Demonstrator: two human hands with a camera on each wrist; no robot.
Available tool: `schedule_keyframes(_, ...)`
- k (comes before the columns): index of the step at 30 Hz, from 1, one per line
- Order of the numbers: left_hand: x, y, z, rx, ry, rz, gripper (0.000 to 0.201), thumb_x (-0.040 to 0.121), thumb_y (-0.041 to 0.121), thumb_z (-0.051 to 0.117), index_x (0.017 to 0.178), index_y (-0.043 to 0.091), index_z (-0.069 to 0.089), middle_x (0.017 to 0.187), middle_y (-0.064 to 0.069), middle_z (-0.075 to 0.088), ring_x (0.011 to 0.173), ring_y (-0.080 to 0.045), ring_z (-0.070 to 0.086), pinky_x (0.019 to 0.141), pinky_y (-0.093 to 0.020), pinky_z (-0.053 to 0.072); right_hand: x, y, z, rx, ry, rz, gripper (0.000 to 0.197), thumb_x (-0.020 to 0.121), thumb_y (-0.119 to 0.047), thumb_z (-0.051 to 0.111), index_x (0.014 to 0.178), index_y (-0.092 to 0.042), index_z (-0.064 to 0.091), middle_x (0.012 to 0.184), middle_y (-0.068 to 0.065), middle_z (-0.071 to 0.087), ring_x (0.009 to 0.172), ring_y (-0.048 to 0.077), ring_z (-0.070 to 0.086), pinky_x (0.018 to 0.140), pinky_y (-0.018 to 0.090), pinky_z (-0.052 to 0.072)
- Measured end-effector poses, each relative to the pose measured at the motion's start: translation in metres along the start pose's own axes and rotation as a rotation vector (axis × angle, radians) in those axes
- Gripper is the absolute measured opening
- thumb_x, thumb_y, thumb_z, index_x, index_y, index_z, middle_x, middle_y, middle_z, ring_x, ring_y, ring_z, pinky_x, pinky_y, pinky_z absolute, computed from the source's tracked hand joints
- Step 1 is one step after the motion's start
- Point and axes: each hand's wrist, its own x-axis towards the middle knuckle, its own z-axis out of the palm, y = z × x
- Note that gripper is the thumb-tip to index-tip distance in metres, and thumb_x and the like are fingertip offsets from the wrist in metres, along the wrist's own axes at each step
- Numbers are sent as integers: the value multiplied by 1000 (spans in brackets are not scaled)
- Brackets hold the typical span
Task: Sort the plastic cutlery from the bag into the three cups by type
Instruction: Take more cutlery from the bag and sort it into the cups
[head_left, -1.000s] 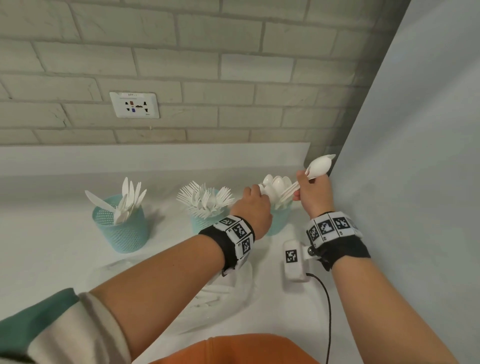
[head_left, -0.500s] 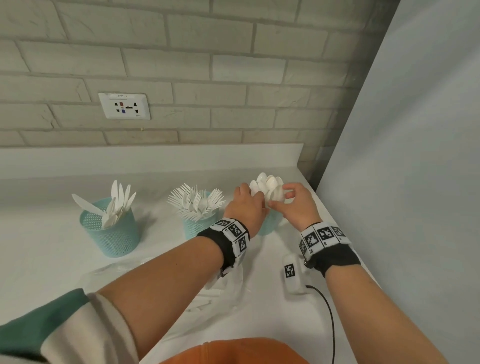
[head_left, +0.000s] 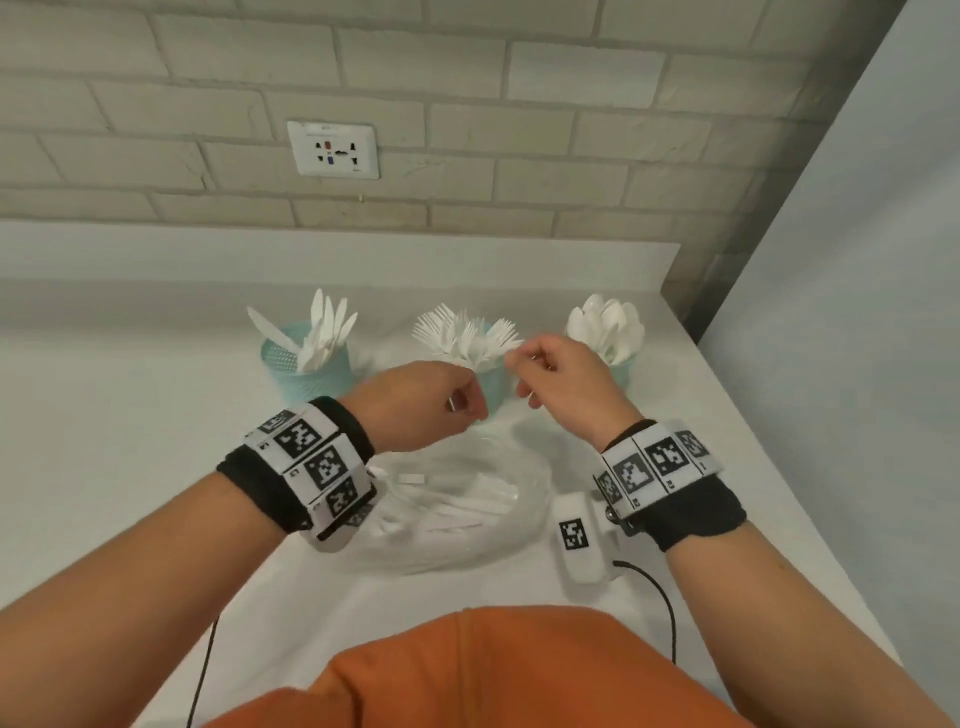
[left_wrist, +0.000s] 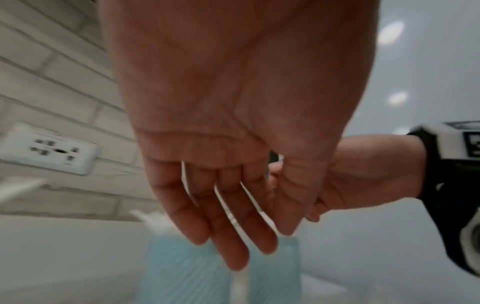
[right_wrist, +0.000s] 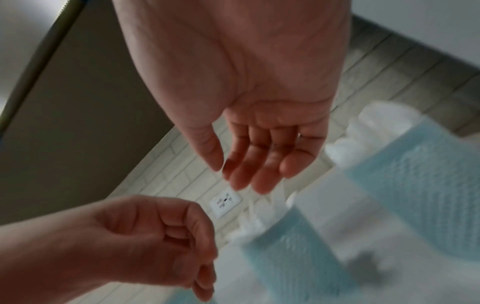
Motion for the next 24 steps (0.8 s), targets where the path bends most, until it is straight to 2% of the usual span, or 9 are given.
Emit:
schedule_keyframes(4,-40,-54,6,65,-130,-95,23,83,15,59,89,36,65,98,12,56,96,-7,55,92,-33,47,-19,-7,49,-68,-412,37,21,94,-28,53,88,-14,67,69,2,67,56,13,59,59,18,47)
schedule_keyframes(6,-57,-74,10,114,-123,-134,25,82,18,62,95,39,65,107,12,52,106,-10,49,96,-35,43,-24,0,68,-204,-567,52,19,93,-23,55,105,-13,66,91,4,71,67,12,62,61,15,45)
schedule_keyframes(7,-64,-83,12,156,-109,-160,27,82,20,64,102,39,64,114,11,49,112,-12,45,98,-34,42,-25,5,73,-328,-590,38,26,91,-21,58,116,-16,63,107,4,69,79,12,63,69,15,45)
schedule_keyframes(9,-76,-98,16,267,-72,-229,42,79,26,69,118,37,58,129,7,41,121,-16,38,99,-35,40,-27,12,77,-554,-586,23,50,84,-19,65,132,-21,50,132,1,55,110,15,56,91,22,43)
schedule_keyframes(11,-86,-109,18,332,-75,-337,67,73,33,75,133,37,45,138,4,31,126,-20,32,98,-37,42,-29,17,80,-702,-598,49,71,77,-21,73,139,-24,39,140,0,42,125,20,46,103,33,41)
schedule_keyframes(13,-95,-116,18,285,-120,-442,89,68,34,79,142,37,30,143,0,25,125,-24,35,98,-39,45,-31,22,84,-820,-625,93,79,73,-24,77,140,-23,36,139,1,39,126,22,43,102,38,42)
schedule_keyframes(15,-100,-119,18,150,-152,-494,100,66,30,81,145,37,20,142,-3,25,115,-26,49,94,-39,48,-33,25,89,-886,-624,113,77,72,-25,78,137,-22,37,135,2,40,122,22,45,99,38,44)
schedule_keyframes(22,-104,-116,32,-90,-85,-433,112,65,10,82,149,29,9,139,-6,30,92,-24,58,84,-35,52,-36,20,107,-790,-590,91,49,81,-6,65,127,-15,52,128,5,53,113,24,58,97,36,48)
schedule_keyframes(24,-104,-117,32,-106,-72,-422,112,65,8,81,149,28,9,141,-6,29,96,-24,57,87,-36,52,-36,18,119,-726,-544,54,49,82,-2,61,128,-15,50,129,6,50,113,23,56,98,34,47)
